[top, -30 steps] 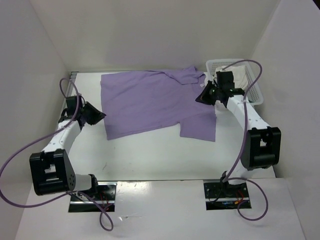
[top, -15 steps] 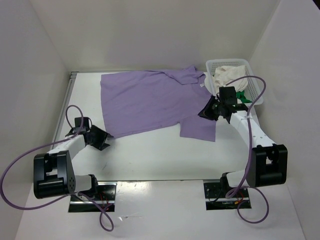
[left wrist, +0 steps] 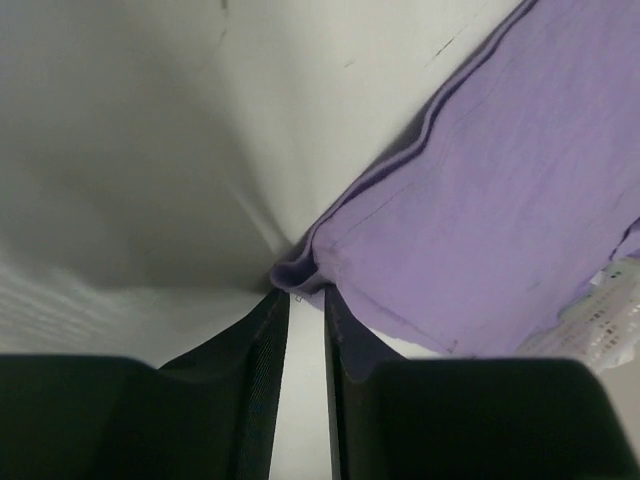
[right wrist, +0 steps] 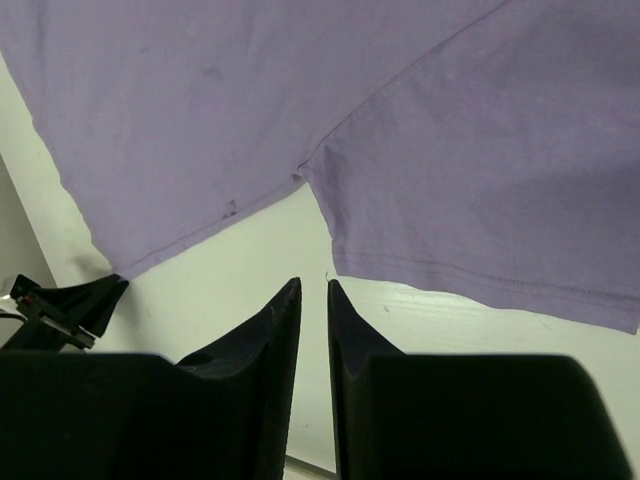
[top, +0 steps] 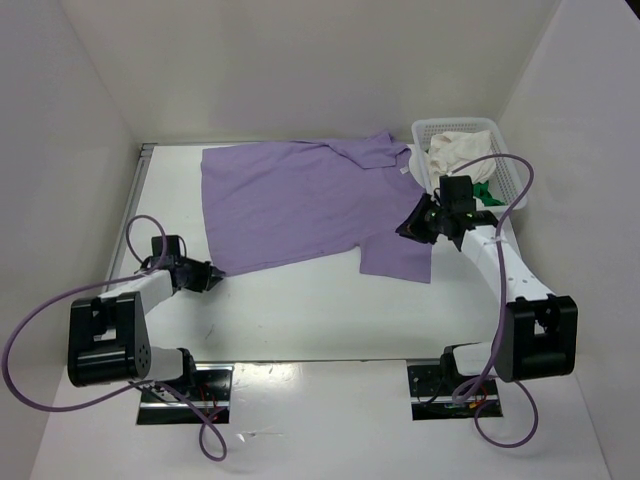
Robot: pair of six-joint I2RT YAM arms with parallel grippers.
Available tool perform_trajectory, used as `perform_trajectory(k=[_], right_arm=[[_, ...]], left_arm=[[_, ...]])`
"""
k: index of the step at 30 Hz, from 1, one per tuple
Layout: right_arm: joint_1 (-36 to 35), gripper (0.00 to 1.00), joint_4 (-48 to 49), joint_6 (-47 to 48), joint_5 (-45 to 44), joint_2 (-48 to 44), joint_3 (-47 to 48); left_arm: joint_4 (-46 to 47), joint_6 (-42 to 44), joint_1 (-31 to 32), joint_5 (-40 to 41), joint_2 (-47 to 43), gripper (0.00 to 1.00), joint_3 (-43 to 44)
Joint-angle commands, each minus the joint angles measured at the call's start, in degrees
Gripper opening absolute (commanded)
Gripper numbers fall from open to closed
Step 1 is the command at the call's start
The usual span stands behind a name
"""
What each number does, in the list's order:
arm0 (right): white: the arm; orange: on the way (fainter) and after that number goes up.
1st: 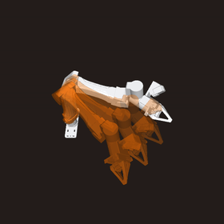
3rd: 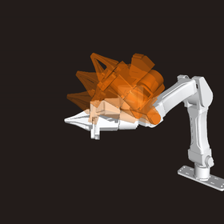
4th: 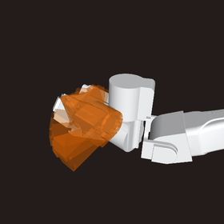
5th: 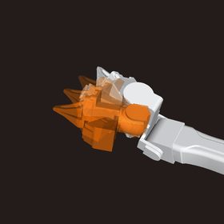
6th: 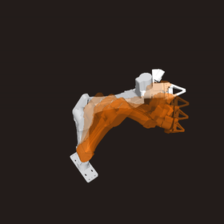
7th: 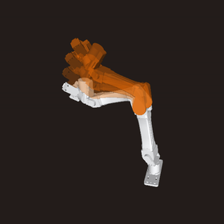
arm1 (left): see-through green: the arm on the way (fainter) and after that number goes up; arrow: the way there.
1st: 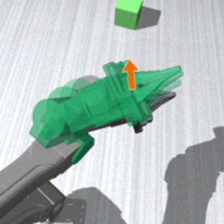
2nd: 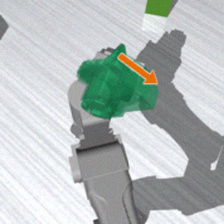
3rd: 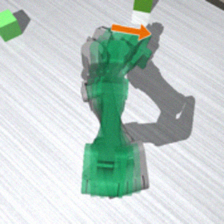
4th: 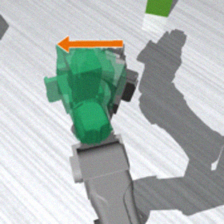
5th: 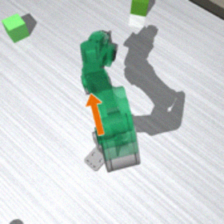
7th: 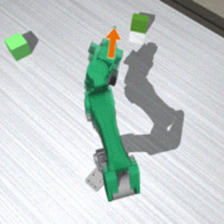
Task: Fold and stack the t-shirts
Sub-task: Flatten out the tshirt
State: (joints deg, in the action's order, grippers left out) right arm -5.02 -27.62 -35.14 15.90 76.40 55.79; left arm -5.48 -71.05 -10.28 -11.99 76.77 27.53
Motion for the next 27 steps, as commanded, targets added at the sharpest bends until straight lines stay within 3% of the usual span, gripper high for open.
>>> perform_trajectory(k=[1,4,6,10,15,19,27], right_arm=[[-0.08,0.22,0.63,0.24,0.27,-3.01,-0.77],[-0.08,0.27,0.63,0.24,0.27,-3.54,-2.08],[-0.08,0.3,0.63,0.24,0.27,-3.54,-2.61],[-0.08,0.37,0.63,-0.28,-0.43,-3.54,-3.23],[-0.08,0.46,-1.12,-2.39,-7.71,-3.54,-6.04],[-0.08,0.55,-2.27,-4.32,-10.8,-2.4,-6.66],[-0.08,0.56,-1.56,-9.15,-10.8,-0.29,-12.63]], left_arm=[[2.66,-1.9,0.09,3.55,2.85,0.28,1.56],[3.18,-1.9,0.09,4.17,3.56,0.36,2.71],[3.8,-1.9,0.09,4.69,3.56,0.35,2.71],[3.81,0.11,0.09,5.3,1.54,0.19,2.71],[0.39,5.47,-0.43,5.92,0.92,0.0,7.35],[-3.31,10.92,-5.09,7.77,0.31,0.0,13.5],[-0.51,14.44,-12.91,4.35,7.95,0.0,20.28]])
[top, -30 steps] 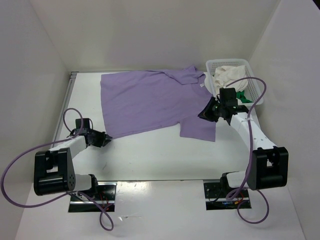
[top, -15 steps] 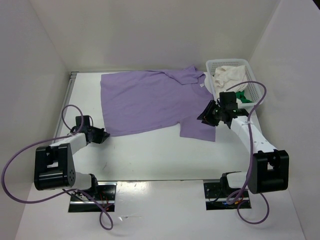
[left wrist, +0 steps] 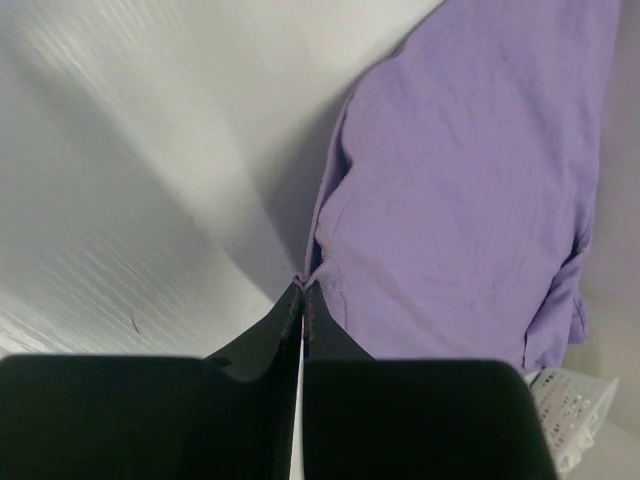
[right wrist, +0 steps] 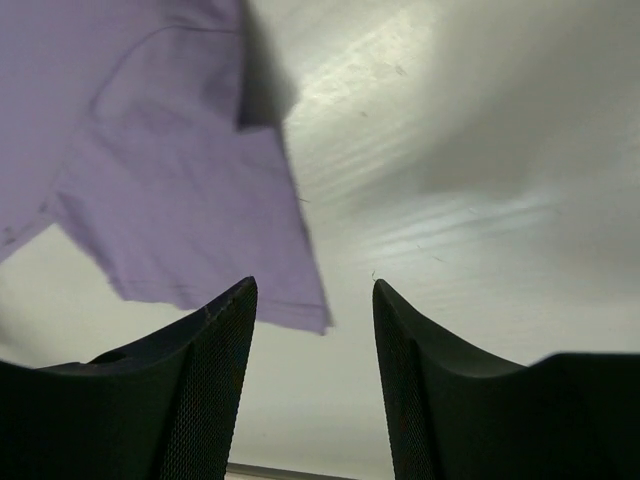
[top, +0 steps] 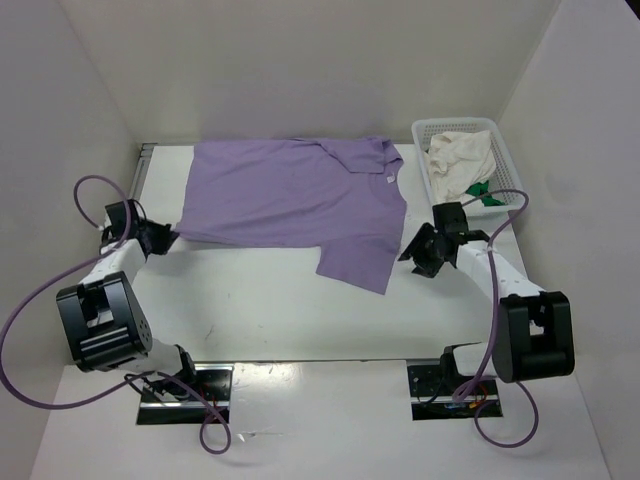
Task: Fold and stack the t-shirts
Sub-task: Flatten out the tshirt
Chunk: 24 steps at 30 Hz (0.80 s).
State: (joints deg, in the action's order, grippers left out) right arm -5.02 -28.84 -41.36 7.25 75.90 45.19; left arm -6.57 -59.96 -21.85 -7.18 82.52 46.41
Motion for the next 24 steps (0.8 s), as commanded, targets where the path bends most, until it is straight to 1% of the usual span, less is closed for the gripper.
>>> perform_trajectory(k=[1,5,6,7,10,17,18,19,21,22,24], right_arm=[[-0.08,0.56,-0.34,-2.93,-2.15,0.22,-2.03],[-1.92,0.53,1.32,-5.56,0.83,1.36,-5.19],[-2.97,0.53,2.29,-6.96,1.54,1.36,-5.98],[-5.68,0.53,3.78,-7.85,2.15,2.23,-7.3],[-8.6,0.53,6.59,-10.05,4.26,3.38,-9.49],[-9.66,0.52,10.29,-11.28,6.99,5.22,-12.23],[-9.66,0.49,10.9,-11.8,6.99,5.22,-13.01],[-9.66,0.45,11.43,-11.81,6.99,5.83,-13.54],[-9.66,0.38,12.13,-12.51,6.38,5.84,-13.55],[-9.66,0.32,12.84,-12.51,6.38,6.45,-13.55],[-9.66,0.26,13.37,-13.03,6.38,7.16,-13.55]], left_arm=[[0.59,3.36,-1.36,-0.47,2.21,0.0,1.4],[2.09,3.36,-1.36,-3.27,2.21,0.0,-1.67],[2.09,3.36,-1.36,-3.8,2.21,0.0,-2.37],[2.09,3.89,-1.36,-4.5,2.21,0.0,-3.86],[2.09,4.59,-1.36,-5.12,1.59,0.0,-5.27],[2.09,5.74,-1.36,-6.44,1.59,0.0,-6.34],[2.09,6.26,-1.36,-6.44,1.59,0.0,-6.34],[2.09,6.26,-1.36,-6.44,1.59,0.0,-6.34],[1.56,6.26,-1.36,-6.44,1.59,0.0,-6.34],[1.56,6.26,-1.36,-6.44,1.07,0.0,-6.34],[1.56,6.26,-1.36,-6.44,1.06,0.0,-6.34]])
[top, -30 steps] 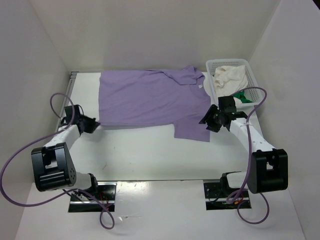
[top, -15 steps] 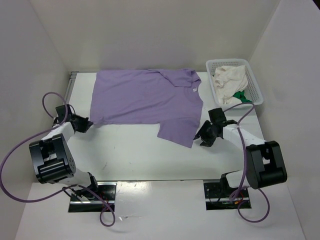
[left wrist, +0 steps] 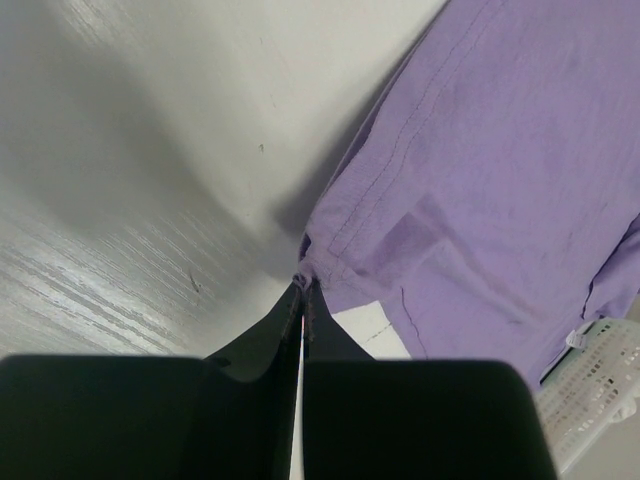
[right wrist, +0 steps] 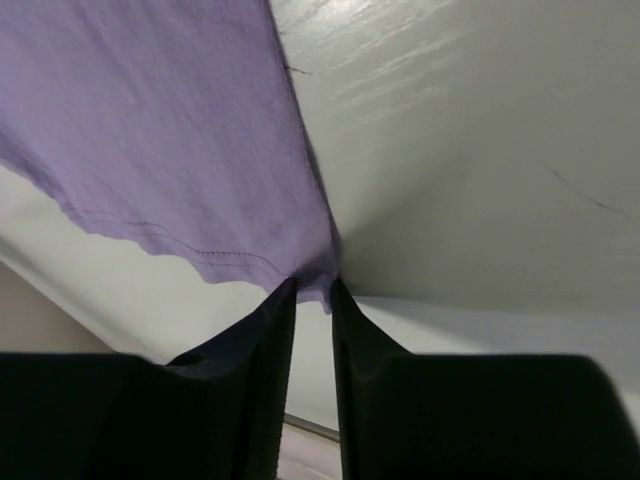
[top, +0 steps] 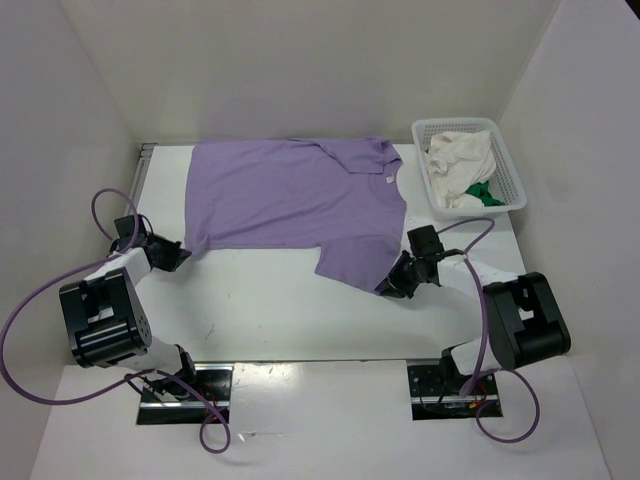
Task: Fold and stack the t-shirts
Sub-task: Flatten out the tshirt
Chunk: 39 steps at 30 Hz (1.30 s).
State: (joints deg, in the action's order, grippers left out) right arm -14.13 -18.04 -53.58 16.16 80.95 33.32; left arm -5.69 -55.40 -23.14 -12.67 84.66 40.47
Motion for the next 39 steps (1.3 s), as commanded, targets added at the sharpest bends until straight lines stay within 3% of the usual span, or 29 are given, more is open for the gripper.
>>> perform_trajectory(k=[1,7,11,14,17,18,20,21,23,25,26,32,36,39], right_arm=[[-0.55,0.24,3.1,-0.82,-2.54,2.81,-1.68],[-0.55,0.01,1.44,0.31,-4.55,1.77,1.21],[-0.55,0.0,-4.0,2.25,-6.84,-2.62,6.3],[-0.55,0.0,-11.19,5.58,-10.7,-8.32,15.95],[-0.55,0.0,-19.1,10.06,-15.62,-10.89,35.68],[-0.55,0.0,-22.27,12.51,-16.77,-10.9,40.02],[-0.55,0.0,-24.91,14.81,-18.53,-10.9,48.55],[-0.55,0.0,-25.98,15.78,-20.02,-9.77,57.47],[-0.55,0.0,-26.61,18.07,-20.81,-9.06,65.87],[-0.55,0.0,-26.61,20.34,-21.43,-7.39,78.87],[-0.55,0.0,-27.21,20.97,-21.44,-5.56,88.4],[-0.55,0.0,-25.03,24.84,-20.91,0.96,122.96],[-0.55,0.0,-20.72,25.46,-20.91,3.07,129.44],[-0.55,0.0,-18.7,27.38,-21.61,6.58,128.32]], left_arm=[[0.68,1.7,-0.07,-0.96,-1.08,0.0,-0.39],[0.16,2.22,-0.07,-0.96,-2.13,0.0,-0.39],[-1.5,2.22,2.3,-1.48,-3.18,0.0,2.06],[-3.09,2.22,6.94,-1.48,-3.19,0.0,6.45],[-5.46,2.74,11.16,-2.01,-3.19,0.0,16.63],[-7.21,3.45,11.97,-2.71,-3.19,0.0,23.8],[-8.79,3.45,11.97,-4.02,-3.19,0.0,31.56],[-9.77,3.98,11.97,-4.03,-3.19,0.0,35.69],[-11.44,3.02,10.31,-7.71,-3.19,0.0,47.3],[-12.84,0.47,6.54,-10.09,-3.72,0.0,54.85],[-14.07,-0.58,4.44,-11.49,-3.72,0.0,62.9],[-16.02,-6.12,-2.62,-16.07,-3.72,0.01,83.09],[-16.2,-7.44,-3.23,-14.23,-3.72,0.03,87.58],[-13.56,-8.15,-3.23,-15.1,-3.72,0.03,83.05]])
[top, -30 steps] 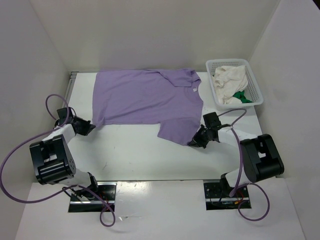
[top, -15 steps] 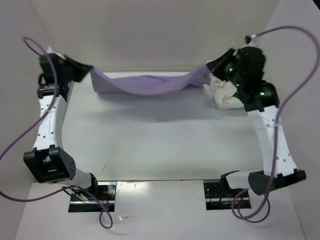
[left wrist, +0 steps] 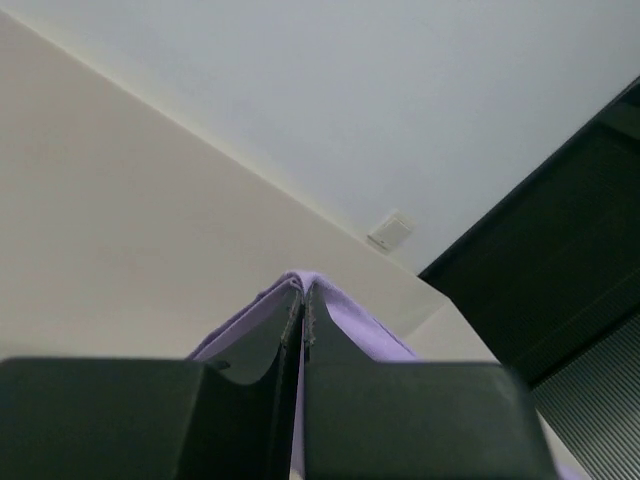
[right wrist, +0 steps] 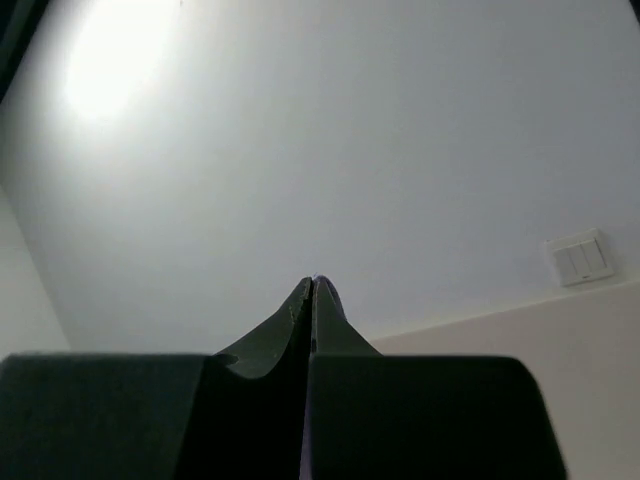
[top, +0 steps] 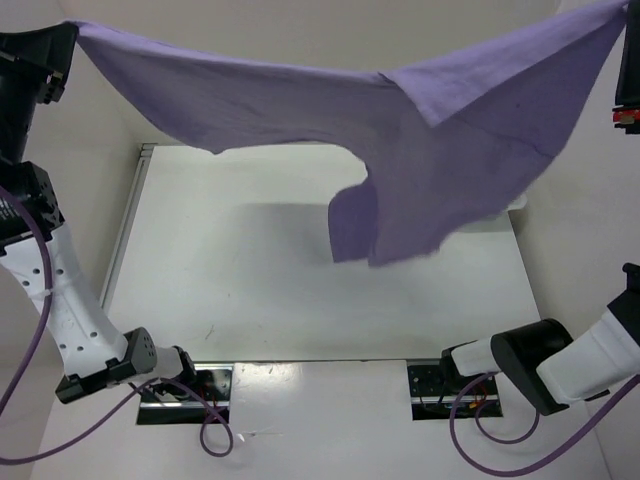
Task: Fold and stack the t-shirts
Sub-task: Flatten out the tshirt
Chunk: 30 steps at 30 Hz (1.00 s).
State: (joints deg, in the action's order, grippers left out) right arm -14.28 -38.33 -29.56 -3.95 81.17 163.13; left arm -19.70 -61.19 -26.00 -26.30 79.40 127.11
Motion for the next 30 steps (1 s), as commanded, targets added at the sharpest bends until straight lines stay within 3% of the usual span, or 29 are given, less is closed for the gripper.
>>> perform_trajectory(k=[1,4,5,9,14,18,26,30], right_arm=[[-0.39,0.0,1.59,4.07,-2.11,7.94,-1.5],[-0.39,0.0,4.04,6.62,-2.12,12.6,-7.28],[1.52,0.0,4.57,4.97,2.14,16.35,-8.0],[11.55,0.0,3.0,-0.58,17.18,29.2,-3.34],[12.79,0.0,3.7,-0.58,19.59,39.57,-0.98],[12.79,0.0,8.96,-3.57,20.29,41.09,0.79],[13.84,0.0,19.85,-9.36,22.05,35.91,1.93],[15.24,0.0,19.44,-9.56,23.71,33.1,0.36]], left_arm=[[0.46,-2.36,-0.37,-0.95,1.55,0.03,-5.01],[0.46,0.36,-0.37,1.07,2.95,0.02,-9.33],[0.46,1.76,0.41,1.95,3.74,0.02,-10.21],[1.51,4.49,3.84,5.81,6.38,0.02,-14.6],[5.64,4.5,6.83,7.58,13.75,0.0,-19.18],[5.12,3.89,7.37,4.95,23.32,0.0,-12.52],[5.02,0.99,6.23,6.53,26.78,0.0,8.92],[5.64,0.98,5.7,7.05,26.78,0.0,9.47]])
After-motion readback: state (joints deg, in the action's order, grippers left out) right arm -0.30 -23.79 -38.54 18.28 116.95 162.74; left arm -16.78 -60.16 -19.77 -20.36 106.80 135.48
